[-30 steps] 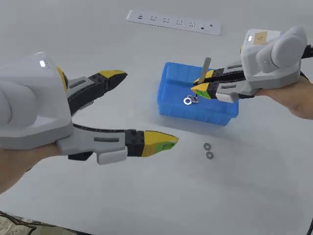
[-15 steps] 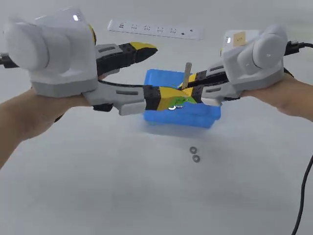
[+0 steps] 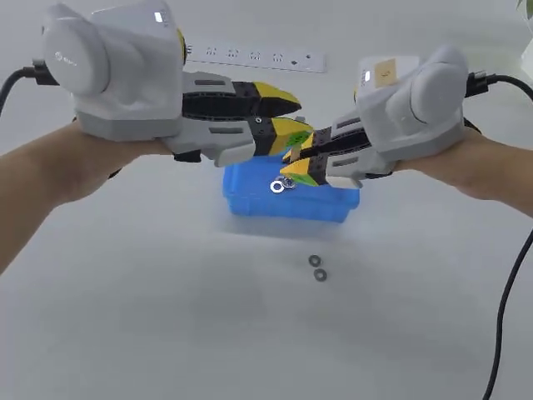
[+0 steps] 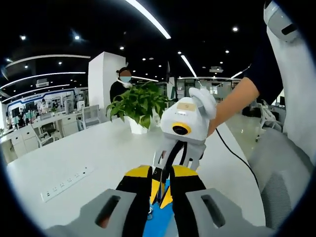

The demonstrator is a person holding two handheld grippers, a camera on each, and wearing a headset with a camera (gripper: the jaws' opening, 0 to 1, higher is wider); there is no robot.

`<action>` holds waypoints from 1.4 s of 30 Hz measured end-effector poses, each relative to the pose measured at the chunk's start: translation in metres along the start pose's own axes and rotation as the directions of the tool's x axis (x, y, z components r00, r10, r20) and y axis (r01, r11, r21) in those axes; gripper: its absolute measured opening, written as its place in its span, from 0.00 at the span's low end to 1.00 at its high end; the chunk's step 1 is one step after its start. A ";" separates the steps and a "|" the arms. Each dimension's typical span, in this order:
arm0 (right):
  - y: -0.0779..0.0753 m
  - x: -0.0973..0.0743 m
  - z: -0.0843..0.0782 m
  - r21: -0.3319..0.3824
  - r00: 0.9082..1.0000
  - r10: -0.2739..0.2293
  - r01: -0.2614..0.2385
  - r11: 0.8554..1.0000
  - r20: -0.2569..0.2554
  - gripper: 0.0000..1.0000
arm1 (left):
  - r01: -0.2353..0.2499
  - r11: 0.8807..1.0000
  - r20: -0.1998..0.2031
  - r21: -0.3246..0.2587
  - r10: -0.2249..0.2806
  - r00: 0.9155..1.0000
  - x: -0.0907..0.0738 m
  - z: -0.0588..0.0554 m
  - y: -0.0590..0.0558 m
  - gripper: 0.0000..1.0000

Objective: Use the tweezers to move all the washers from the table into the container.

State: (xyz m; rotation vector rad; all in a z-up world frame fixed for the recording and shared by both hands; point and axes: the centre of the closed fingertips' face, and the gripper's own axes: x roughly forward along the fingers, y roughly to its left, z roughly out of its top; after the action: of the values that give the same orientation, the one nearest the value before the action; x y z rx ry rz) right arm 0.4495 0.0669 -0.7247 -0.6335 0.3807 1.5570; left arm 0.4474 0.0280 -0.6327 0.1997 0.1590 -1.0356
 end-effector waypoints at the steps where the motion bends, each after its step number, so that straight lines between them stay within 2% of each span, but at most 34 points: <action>1: 0.000 0.000 0.000 -0.003 1.000 0.001 -0.001 1.000 0.000 0.08 | 0.000 1.000 -0.001 -0.005 0.000 1.000 0.000 0.000 0.000 0.13; 5: 0.001 0.000 0.002 -0.001 1.000 0.004 -0.004 1.000 0.003 0.08 | 0.032 0.999 -0.010 -0.014 -0.032 0.999 0.001 -0.001 -0.006 0.08; 10: 0.002 0.000 0.003 -0.013 1.000 0.013 -0.013 1.000 -0.004 0.08 | 0.052 0.998 -0.013 -0.034 -0.053 0.999 -0.001 -0.002 -0.007 0.07; 13: 0.003 -0.001 0.002 -0.014 1.000 0.017 -0.017 1.000 -0.005 0.08 | 0.057 0.998 -0.022 -0.020 -0.058 0.998 -0.001 -0.001 -0.008 0.06; 15: 0.003 -0.001 0.003 -0.011 1.000 0.015 -0.015 1.000 -0.001 0.08 | 0.062 0.997 -0.018 -0.054 -0.063 0.998 -0.002 0.000 -0.008 0.06; 21: 0.002 -0.004 0.006 -0.011 1.000 0.006 -0.006 1.000 0.008 0.10 | 0.062 0.998 -0.020 0.002 -0.062 0.998 -0.004 0.003 -0.006 0.04; 23: 0.000 -0.004 0.006 -0.032 1.000 -0.006 0.006 0.999 0.006 0.11 | 0.070 0.997 -0.022 0.010 -0.070 0.997 -0.002 0.004 -0.008 0.04; 27: 0.000 -0.006 0.006 -0.033 1.000 -0.019 0.019 0.999 0.003 0.12 | 0.080 0.996 -0.029 0.025 -0.080 0.996 0.000 0.006 -0.009 0.04; 29: -0.001 -0.009 0.009 -0.015 0.999 -0.031 0.031 0.999 0.018 0.14 | 0.085 0.996 -0.030 0.037 -0.084 0.996 0.001 0.007 -0.009 0.04; 31: -0.005 -0.012 0.011 0.021 0.998 -0.056 0.055 0.998 0.032 0.20 | 0.090 0.995 -0.036 0.048 -0.088 0.995 0.001 0.008 -0.009 0.04; 32: -0.006 -0.013 0.012 0.024 0.998 -0.061 0.061 0.998 0.031 0.23 | 0.090 0.995 -0.038 0.052 -0.088 0.995 0.000 0.006 -0.005 0.04; 40: -0.005 -0.022 0.005 0.039 0.994 -0.103 0.102 0.994 0.028 0.33 | 0.074 0.994 -0.033 0.079 -0.072 0.997 -0.008 0.012 0.000 0.04; 42: -0.004 -0.028 0.004 0.030 0.991 -0.129 0.128 0.991 0.038 0.36 | 0.072 0.993 -0.035 0.094 -0.069 0.997 -0.010 0.013 0.000 0.04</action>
State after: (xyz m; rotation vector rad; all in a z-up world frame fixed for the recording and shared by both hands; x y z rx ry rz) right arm 0.4529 0.0472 -0.7042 -0.5939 0.3244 1.4371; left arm 0.4426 0.0336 -0.6180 0.2988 0.1464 -1.1120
